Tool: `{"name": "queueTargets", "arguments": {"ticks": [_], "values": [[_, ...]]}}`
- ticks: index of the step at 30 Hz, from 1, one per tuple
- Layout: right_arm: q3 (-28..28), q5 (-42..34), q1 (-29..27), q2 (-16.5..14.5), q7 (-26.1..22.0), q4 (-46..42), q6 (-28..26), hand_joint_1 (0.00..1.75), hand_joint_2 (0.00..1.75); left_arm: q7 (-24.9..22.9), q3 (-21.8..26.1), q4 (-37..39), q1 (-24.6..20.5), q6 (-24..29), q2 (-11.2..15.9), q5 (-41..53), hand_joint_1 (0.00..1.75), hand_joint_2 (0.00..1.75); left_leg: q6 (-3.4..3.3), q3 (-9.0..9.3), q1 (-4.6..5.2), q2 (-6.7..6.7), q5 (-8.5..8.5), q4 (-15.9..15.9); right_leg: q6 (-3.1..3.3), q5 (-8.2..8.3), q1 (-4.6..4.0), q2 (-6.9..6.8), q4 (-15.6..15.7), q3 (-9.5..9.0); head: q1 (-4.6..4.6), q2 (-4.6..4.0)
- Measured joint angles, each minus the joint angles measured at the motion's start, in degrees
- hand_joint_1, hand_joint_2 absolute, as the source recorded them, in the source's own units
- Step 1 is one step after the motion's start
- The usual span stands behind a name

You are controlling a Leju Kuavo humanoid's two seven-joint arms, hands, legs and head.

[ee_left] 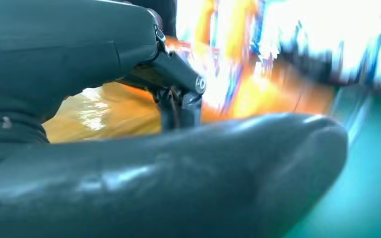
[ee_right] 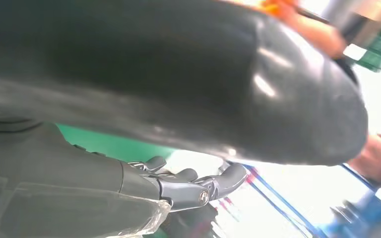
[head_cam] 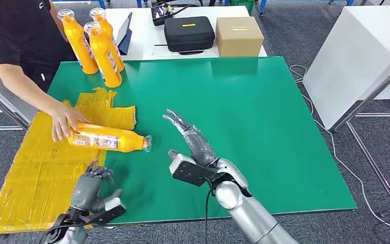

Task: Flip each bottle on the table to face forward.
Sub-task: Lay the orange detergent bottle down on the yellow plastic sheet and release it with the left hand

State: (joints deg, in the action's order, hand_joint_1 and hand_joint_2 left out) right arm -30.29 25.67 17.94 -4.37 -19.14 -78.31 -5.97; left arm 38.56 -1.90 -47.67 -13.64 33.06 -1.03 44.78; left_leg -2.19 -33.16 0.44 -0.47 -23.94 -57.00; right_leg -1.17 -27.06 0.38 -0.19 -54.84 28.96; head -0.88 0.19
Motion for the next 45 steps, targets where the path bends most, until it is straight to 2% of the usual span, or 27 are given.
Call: {"name": "queueTargets", "arguments": {"ticks": [1,3,5,6,10,14,17,21,27,33,45], "values": [[0.6,-0.3,-0.2,-0.2,-1.9,-0.4,-0.9,0.0,0.0,1.4,0.9,-3.0,0.3,-3.6,-0.7,-12.5,0.0,0.0,0.0,-0.03,0.0,0.07,0.0,0.0,0.02,0.04,0.0,0.05,0.0,0.05,0.01,0.01],[1.9,0.0,-0.8,-0.6,-5.1,-0.7,-3.4,0.0,0.0,-1.0,-0.3,-10.2,0.7,-10.4,-1.2,-35.3,0.0,0.0,0.0,-0.09,0.0,0.13,0.0,0.0,0.07,0.1,-0.01,0.12,0.0,0.08,0.05,0.01],[3.0,0.8,-1.4,-0.8,-7.3,-0.7,-5.8,0.0,0.0,-3.9,-2.5,-17.5,0.9,-15.0,-0.8,-49.0,0.0,0.0,0.0,-0.16,0.0,0.04,0.0,0.0,0.07,0.1,-0.03,0.06,0.0,0.1,0.05,0.0],[3.4,1.0,-1.6,-0.9,-8.0,-0.7,-6.7,0.0,0.0,-4.7,-3.2,-20.7,1.1,-16.3,-0.6,-51.6,0.0,0.0,0.0,-0.18,0.0,0.01,0.0,0.0,0.07,0.09,-0.03,0.04,0.0,0.11,0.05,0.0],[4.7,0.8,-2.4,-1.3,-9.1,-0.7,-8.2,0.0,0.0,-4.4,-4.4,-27.6,2.0,-19.3,-0.2,-45.9,0.0,0.0,0.01,-0.22,-0.01,0.12,-0.02,0.0,0.08,0.09,-0.04,0.09,0.0,0.19,0.04,0.0],[7.2,-1.0,-3.6,-2.0,-10.9,-0.6,-12.1,0.0,0.0,-3.8,-5.2,-31.8,1.1,-25.3,-0.3,-48.4,0.0,0.0,0.01,-0.25,-0.01,0.1,-0.01,0.0,0.08,0.08,-0.03,0.08,0.0,0.28,0.05,0.0],[8.4,-1.1,-4.7,-2.2,-12.5,-0.8,-15.3,0.0,0.0,-3.8,-6.9,-32.4,-0.6,-27.4,-1.2,-48.7,0.0,0.0,0.0,-0.26,-0.01,0.09,0.0,0.0,0.08,0.09,-0.02,0.08,0.0,0.26,0.04,-0.01],[8.8,-0.2,-6.1,-2.6,-11.9,-2.2,-17.3,0.0,0.0,-4.7,-10.3,-32.4,-3.3,-27.4,-3.5,-47.7,0.0,0.0,0.0,-0.28,0.03,0.12,0.0,0.0,0.06,0.1,-0.02,0.09,0.0,0.25,0.05,-0.01],[8.9,-0.1,-5.3,-4.2,-9.6,-3.2,-17.5,0.0,0.0,-6.2,-13.8,-30.5,-6.5,-26.5,-7.0,-46.7,0.0,0.0,-0.01,-0.29,0.03,0.13,0.0,0.0,0.06,0.11,0.0,0.09,0.0,0.27,0.06,-0.01],[9.3,1.2,-2.7,-6.5,-8.4,-3.5,-19.8,0.0,0.0,-6.3,-15.1,-25.7,-10.0,-29.7,-10.3,-48.7,0.0,0.0,0.0,-0.29,0.0,0.15,0.0,0.0,0.06,0.11,-0.03,0.1,0.0,0.27,0.06,0.01],[9.3,3.9,-1.0,-8.9,-7.3,-3.6,-21.0,0.0,0.0,-6.0,-15.4,-23.8,-10.3,-29.6,-11.6,-48.9,0.0,0.0,0.0,-0.33,0.0,0.15,0.0,0.0,0.06,0.1,-0.03,0.12,0.0,0.29,0.04,0.0]]}}
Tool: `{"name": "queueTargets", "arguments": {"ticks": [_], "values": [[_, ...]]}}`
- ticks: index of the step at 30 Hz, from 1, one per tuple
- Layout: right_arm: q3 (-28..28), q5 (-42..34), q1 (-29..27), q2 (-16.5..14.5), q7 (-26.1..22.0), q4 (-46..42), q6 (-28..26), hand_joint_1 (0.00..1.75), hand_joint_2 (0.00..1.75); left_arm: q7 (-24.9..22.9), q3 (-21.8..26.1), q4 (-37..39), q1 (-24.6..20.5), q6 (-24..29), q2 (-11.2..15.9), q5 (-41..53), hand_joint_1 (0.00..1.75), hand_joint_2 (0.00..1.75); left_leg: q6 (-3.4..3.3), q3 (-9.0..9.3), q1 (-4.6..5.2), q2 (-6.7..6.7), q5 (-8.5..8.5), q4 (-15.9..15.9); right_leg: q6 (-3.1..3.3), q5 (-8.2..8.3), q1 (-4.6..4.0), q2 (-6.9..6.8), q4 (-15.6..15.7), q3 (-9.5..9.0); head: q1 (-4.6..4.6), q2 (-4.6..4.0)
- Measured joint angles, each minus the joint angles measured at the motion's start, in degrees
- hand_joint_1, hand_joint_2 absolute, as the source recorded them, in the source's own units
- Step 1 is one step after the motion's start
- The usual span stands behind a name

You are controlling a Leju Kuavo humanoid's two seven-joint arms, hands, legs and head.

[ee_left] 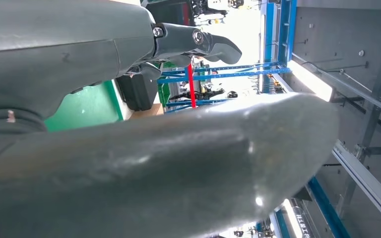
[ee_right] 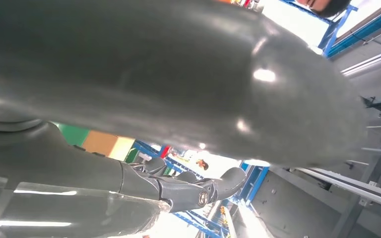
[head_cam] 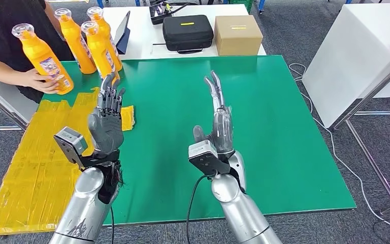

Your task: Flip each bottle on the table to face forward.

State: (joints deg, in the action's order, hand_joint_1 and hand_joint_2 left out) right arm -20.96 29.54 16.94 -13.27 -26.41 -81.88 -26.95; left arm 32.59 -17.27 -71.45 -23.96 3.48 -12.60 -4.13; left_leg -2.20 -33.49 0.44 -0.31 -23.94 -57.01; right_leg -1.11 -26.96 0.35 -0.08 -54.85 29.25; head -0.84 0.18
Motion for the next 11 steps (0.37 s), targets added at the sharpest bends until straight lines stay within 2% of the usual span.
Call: {"name": "queueTargets", "arguments": {"ticks": [11], "values": [[0.0,0.1,0.1,-0.3,0.0,0.0,0.0,0.0,0.0,0.0,0.0,0.0,0.0,0.0,-0.1,0.0,0.0,0.0,0.0,0.0,0.01,-0.01,0.0,0.0,0.0,0.0,0.01,0.0,0.0,0.0,0.01,-0.01]]}}
